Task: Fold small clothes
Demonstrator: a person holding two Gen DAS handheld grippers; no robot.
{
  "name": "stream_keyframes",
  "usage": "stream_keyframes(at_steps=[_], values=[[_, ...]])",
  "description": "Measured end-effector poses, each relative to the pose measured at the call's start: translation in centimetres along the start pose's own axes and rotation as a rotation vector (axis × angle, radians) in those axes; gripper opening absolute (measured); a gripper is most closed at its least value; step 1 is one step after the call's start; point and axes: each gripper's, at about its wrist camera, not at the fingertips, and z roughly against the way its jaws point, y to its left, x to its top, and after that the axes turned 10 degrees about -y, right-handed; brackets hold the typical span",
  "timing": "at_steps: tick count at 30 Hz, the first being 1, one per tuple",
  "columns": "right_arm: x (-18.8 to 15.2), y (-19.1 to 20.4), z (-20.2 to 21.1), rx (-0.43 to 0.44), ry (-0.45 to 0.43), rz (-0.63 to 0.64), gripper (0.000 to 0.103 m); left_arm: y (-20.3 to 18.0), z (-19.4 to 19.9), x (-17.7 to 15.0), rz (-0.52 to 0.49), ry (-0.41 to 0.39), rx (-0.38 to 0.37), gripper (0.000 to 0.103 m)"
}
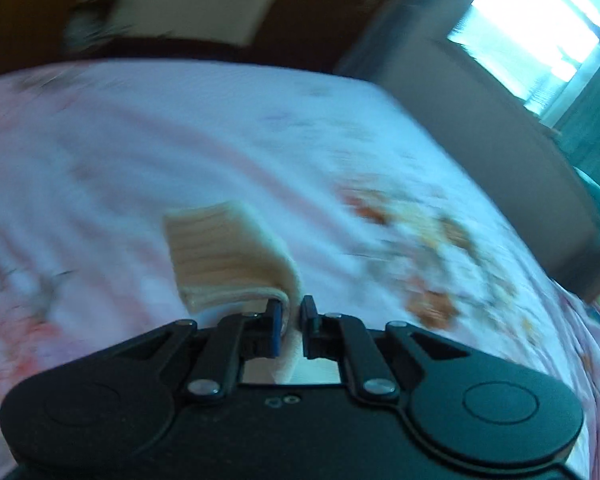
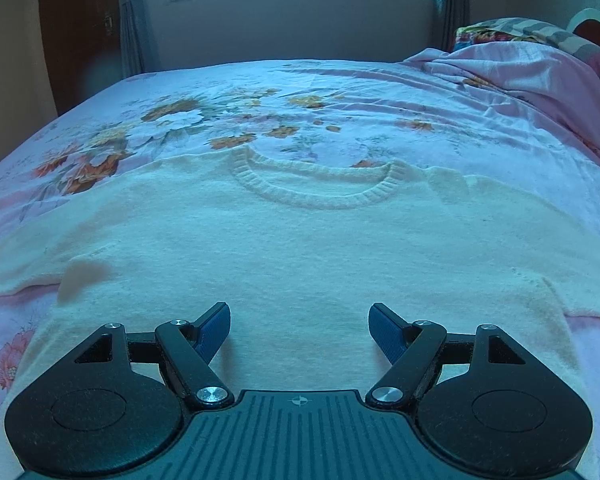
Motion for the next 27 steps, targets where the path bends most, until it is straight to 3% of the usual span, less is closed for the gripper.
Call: stream_keyframes(at_steps=[5,9,13,15,17,19,21,23,25,27], values=[[-0.1,-1.9,0.5,-0.021,0.009,-0.018,0.076,-11.5,2.0,-3.9,-0.191,0.078,-0.335,0.007],[-0.1,-4.3,1.9,-0.051,0.003,-0.037,0.076,-18.9,2.8,-10.9,-0.319,0.248,-0.536,0.007],[-0.8,-6.7,2.6,-0.079,0.032,-0.049,0.076,-21.3,1.4,-17.8,-0.424,0.475,-0.521,0.010],[-1.2,-7.7,2.9,-0.080,0.043,-0.061,0.076,-20.7,1.8,-19.1,-0.456,0.528,-0.491,0.015],[-1.4,-8.3,3.4,-0.076,0.041,-0.065,0.076,-20.5,3.3,-18.4,-0.476,0.508,-0.509,0.023],[-1.3,-8.4,3.7,-0.061,0.038,-0.073,0.076,-21.2,5.0,-16.9,-0.491,0.453,-0.544,0.027],[-1.2,-8.0,3.9,-0.033,0.032,-0.088,0.076,-21.5,6.2,-15.2,-0.493,0.376,-0.548,0.038],[-0.9,-7.2,4.3,-0.005,0.022,-0.090,0.076,-21.2,6.3,-13.7,-0.505,0.293,-0.496,0.057],[-0.6,-5.9,4.7,0.020,0.010,-0.067,0.076,-20.9,4.4,-12.8,-0.516,0.252,-0.387,0.056],[-0.4,-4.6,4.8,0.042,0.000,-0.049,0.076,-19.7,2.7,-13.2,-0.496,0.278,-0.303,0.052]])
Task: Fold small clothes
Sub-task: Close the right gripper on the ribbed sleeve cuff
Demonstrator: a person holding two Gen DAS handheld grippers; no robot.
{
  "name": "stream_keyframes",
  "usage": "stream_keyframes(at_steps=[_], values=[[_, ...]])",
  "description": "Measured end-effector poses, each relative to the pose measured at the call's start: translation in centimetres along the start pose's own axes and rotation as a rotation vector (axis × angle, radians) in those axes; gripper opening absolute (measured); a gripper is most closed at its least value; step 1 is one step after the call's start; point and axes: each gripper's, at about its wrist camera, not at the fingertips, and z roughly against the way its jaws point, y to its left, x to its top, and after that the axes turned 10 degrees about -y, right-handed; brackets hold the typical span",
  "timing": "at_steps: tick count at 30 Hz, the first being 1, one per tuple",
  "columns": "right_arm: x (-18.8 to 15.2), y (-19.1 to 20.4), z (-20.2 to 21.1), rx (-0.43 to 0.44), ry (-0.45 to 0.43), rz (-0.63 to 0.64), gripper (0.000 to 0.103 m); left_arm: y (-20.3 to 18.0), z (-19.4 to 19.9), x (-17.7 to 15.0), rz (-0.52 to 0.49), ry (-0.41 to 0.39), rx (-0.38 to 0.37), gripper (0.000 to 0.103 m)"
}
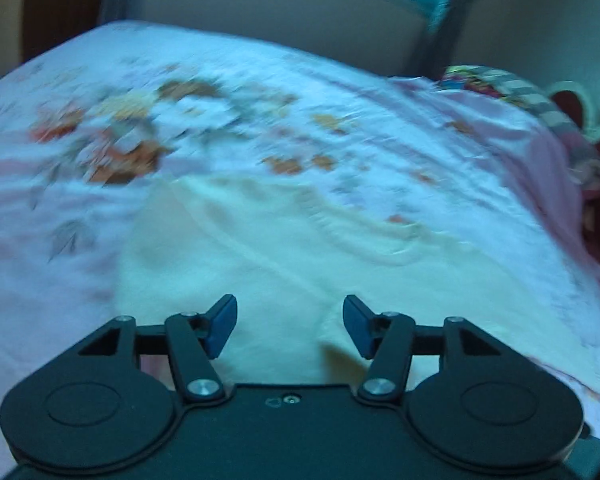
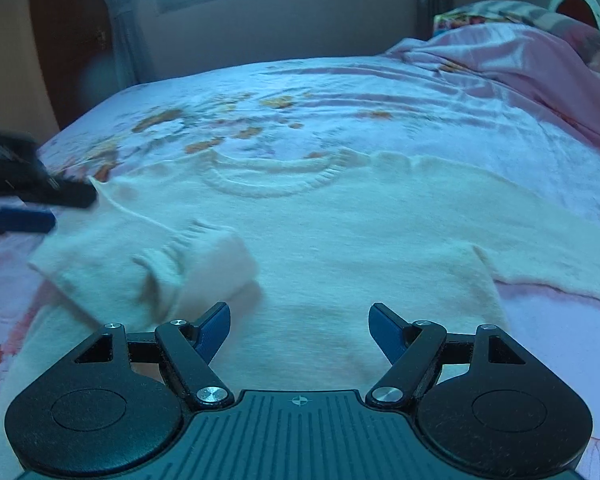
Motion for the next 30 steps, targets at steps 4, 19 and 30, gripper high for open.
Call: stream_keyframes(at_steps=[4,19,30], values=[[0.8,2.2,-0.4,0.022,-0.027,0.043,0.076,0.1,-2.7,-2.3,-0.047,0.080,0.079,0.042],[0.2,9.1,-6.5,0.116,0.054,0.262,0.034,6.0,-1.8,-0.8,0.040,-0.005,0.223,0.045],[1.5,-1.2,2.0,-0.052,-0.079,-0.032,0.002,3.6,-1.5,-1.7,-0.015,-0.023,0.171,0.047]])
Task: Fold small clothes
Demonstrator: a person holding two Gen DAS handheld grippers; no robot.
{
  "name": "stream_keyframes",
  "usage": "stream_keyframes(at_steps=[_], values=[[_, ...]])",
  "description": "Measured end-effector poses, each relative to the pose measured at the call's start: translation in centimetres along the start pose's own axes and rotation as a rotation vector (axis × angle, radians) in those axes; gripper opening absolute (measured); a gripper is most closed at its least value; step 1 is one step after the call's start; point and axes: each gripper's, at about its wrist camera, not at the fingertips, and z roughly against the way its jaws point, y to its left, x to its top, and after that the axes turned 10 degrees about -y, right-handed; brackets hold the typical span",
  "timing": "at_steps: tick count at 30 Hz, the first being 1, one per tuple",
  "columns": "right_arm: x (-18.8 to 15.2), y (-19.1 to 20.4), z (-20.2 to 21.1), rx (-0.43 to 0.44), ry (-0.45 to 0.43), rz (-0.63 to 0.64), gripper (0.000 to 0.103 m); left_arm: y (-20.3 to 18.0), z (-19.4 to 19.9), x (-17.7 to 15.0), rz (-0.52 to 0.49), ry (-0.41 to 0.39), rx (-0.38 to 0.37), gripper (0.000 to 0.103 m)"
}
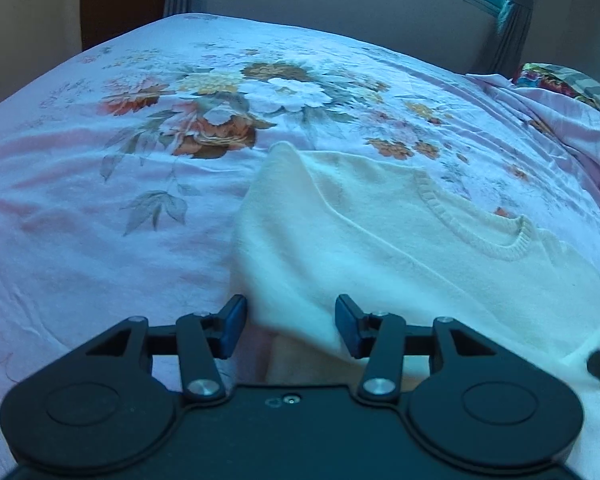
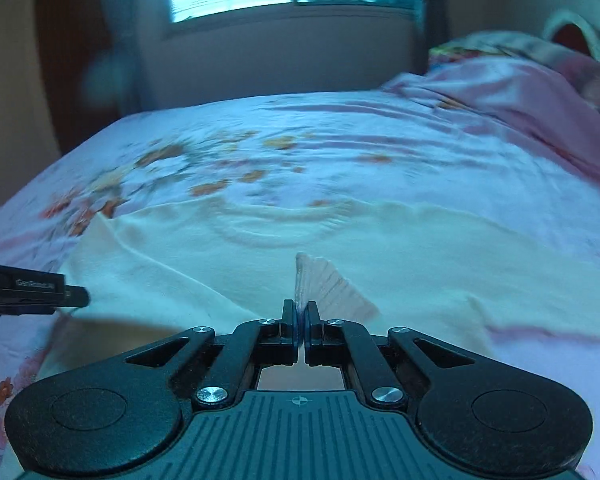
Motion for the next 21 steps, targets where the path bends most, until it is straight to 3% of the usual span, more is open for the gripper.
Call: stream_keyframes(at_steps=[3,5,11,12,14,16,21], values=[[-1.7,-3.0,1.1,-0.035,0.078,-0.064,0.002,-1.2,0.1,-0.9,-0.036,0.013,-0.016,0.047],[-2.8,-4.3,1.2,0.006,0.155,-0.116,0.002,-1.7,0.1,-1.4,-0.048,0.023,-0.017,0.047],[-2.6,-8.1,1.7,0.082,0.187,-0.342,0.003,-1.8,0.4,-1.6,-0.065,0.019,-0.002,0.048],[-2.7,-8.8,1.5,0.094,0.207,-0.399,0.005,-1.8,0.4,-1.6,-0.061,0.019,-0.001,0.048],[-2.7,-10.2,1.5,0.112,0.226,-0.487,0.029,-1.8,0.4,-1.6,-0.061,0.020,0.001,0.049],[-2.6,-11.1,1.9,0.116,0.210,-0.519,0.041,-1.9,0.3,-1.6,-0.066,0.019,0.002,0.049],[-1.7,-11.7,-0.2,0.104,0.197,-0.520,0.039,-2.0,0.1,-1.7,-0.058,0.019,0.014,0.050]])
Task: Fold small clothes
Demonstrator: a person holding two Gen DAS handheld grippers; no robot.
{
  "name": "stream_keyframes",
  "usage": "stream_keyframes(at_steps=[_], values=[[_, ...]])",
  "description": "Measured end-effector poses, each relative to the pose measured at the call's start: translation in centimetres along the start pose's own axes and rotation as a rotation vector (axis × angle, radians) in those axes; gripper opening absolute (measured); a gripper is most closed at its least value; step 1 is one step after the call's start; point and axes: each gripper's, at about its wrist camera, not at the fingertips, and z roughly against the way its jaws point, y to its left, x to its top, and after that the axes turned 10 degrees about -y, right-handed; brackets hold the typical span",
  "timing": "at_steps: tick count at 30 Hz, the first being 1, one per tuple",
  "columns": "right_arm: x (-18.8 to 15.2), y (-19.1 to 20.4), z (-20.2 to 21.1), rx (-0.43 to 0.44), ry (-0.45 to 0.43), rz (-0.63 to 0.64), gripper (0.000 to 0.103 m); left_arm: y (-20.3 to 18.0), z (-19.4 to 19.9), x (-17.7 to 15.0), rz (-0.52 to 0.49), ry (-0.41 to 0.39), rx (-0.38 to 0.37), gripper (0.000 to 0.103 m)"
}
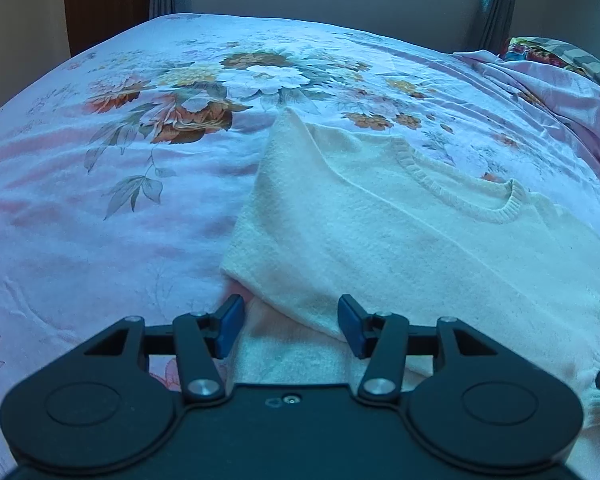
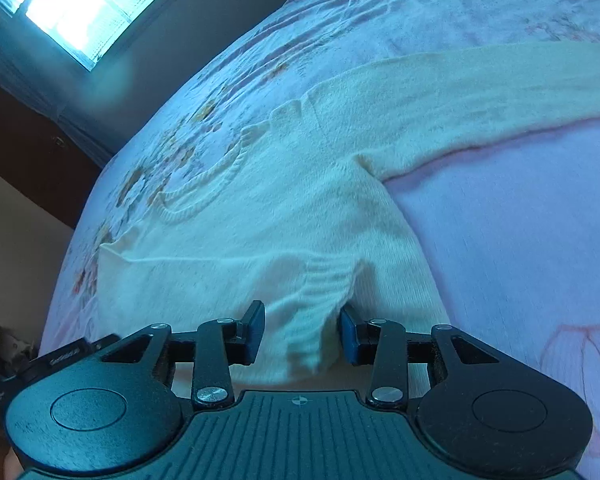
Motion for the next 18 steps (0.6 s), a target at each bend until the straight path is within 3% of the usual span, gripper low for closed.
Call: stream_keyframes(at_steps=[2,4,6,10,12,15,18], values=[[0.3,0.4,-0.7,-0.026,-0.016,0.045,0.010,-0.1,0.0,0.0,-0.007,-0.004,0.004,0.050],[0.6,0.6,-1.6,-0.046,-0.024,0.089,0.005,-0.3,-0.1,0.0,-0.009,-0.008,0.009,0.050],[0.8,1.1,-1.7,-0.053,-0.051,0.148,0.004,-0.4,-0.2,0.1,-0.006,-0.010,0.012,0.050],[2.0,2.3,0.7,-0.064,-0.236,0.258,0.004,-0.8,-0.1,0.6,0.007,-0.050,0.004,0.050],[2.3,1.5,0.0,-0.092,-0.216,0.259,0.004,-1.3,-0.4,0.9,0.002,-0.058,0.003,0.051],[1.5,-0.6,-2.4,-0.130,-0.069,0.241,0.004,-2.1,-1.4,0.6,-0.030,-0.038,0.016,0.052],[1.2,-0.4,-1.4,-0.151,-0.105,0.273,0.004,-2.1,-1.8,0.1,-0.058,-0.030,0.035,0.059]])
